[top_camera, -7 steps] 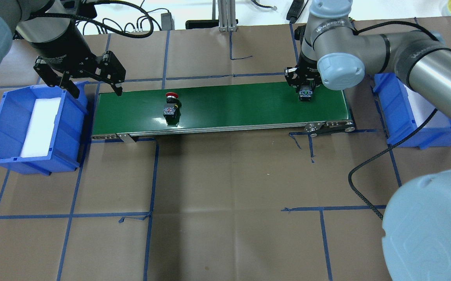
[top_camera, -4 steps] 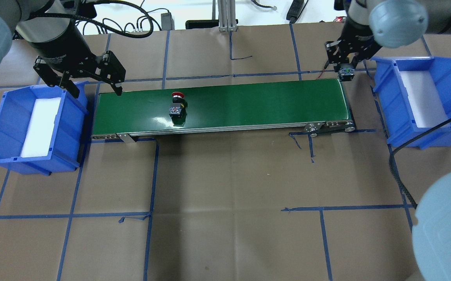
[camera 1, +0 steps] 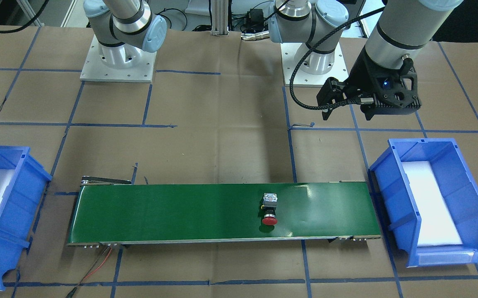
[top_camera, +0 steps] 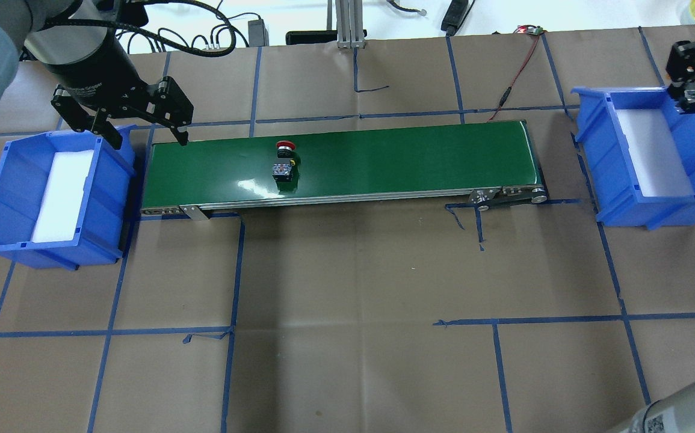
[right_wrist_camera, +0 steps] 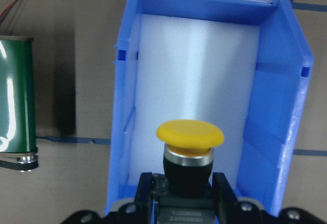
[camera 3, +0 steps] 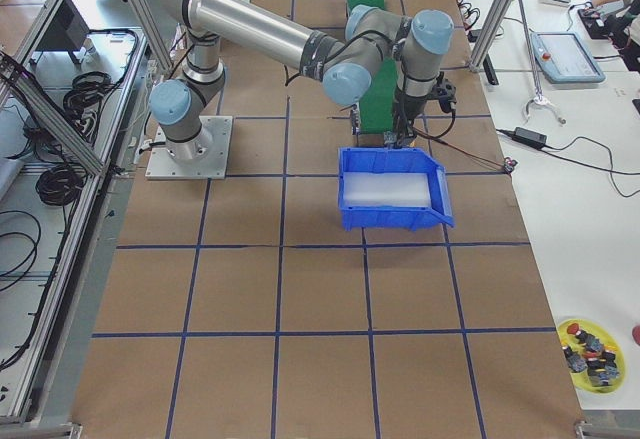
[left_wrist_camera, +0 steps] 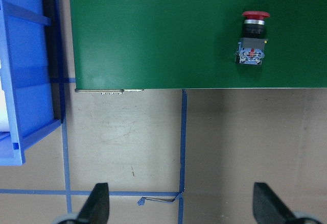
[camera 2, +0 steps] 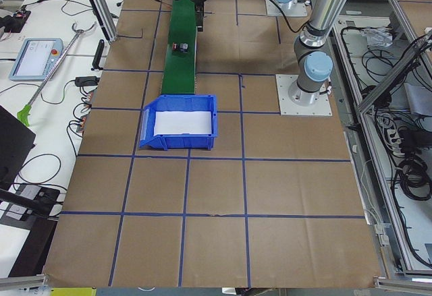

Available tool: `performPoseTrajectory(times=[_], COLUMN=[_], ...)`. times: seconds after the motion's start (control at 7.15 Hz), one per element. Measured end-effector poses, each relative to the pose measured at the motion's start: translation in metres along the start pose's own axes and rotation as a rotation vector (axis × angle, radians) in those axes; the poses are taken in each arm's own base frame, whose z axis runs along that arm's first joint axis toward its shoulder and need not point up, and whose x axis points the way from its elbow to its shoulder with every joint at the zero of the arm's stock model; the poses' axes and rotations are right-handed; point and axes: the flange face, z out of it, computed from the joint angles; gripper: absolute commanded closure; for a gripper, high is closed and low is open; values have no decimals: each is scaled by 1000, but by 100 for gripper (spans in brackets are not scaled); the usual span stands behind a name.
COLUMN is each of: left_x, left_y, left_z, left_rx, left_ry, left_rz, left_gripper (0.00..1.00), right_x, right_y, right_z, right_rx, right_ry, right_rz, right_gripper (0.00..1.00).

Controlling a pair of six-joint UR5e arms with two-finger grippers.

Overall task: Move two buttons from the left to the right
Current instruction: 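Lift the yellow button and carry it into the empty blue bin, then lower the yellow button into the bin and open the right gripper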

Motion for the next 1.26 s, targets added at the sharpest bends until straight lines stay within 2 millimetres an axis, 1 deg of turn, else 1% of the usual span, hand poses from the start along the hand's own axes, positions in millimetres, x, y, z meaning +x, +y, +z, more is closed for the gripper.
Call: performPoseTrajectory(times=[0.14,0.28,0.56,0.7,0.84,0.98,1.12,1.26], left_x=[0,0,0,0,0,0,0,0], left_y=[0,0,0,0,0,0,0,0], left_z=[0,0,0,0,0,0,0,0], left_rx=[2,3,3,4,4,5,5,5], left_ry=[-1,-1,-1,-1,-1,-1,-1,-1], left_rz=[0,0,-1,-1,-2,-2,-2,-2], left_gripper=[0,0,0,0,0,0,0,0], right_x=[17,21,13,7,4,1,0,0], right_y=[5,8,21,27,31,34,36,38], right_z=[20,46,103,126,145,158,167,176], right_rx=[3,13,7,4,0,-8,-17,-29], right_ry=[1,8,4,2,-1,-5,-10,-19], right_rz=[-10,-14,-18,-18,-18,-19,-20,-18], right_gripper=[98,98,97,97,96,96,95,81])
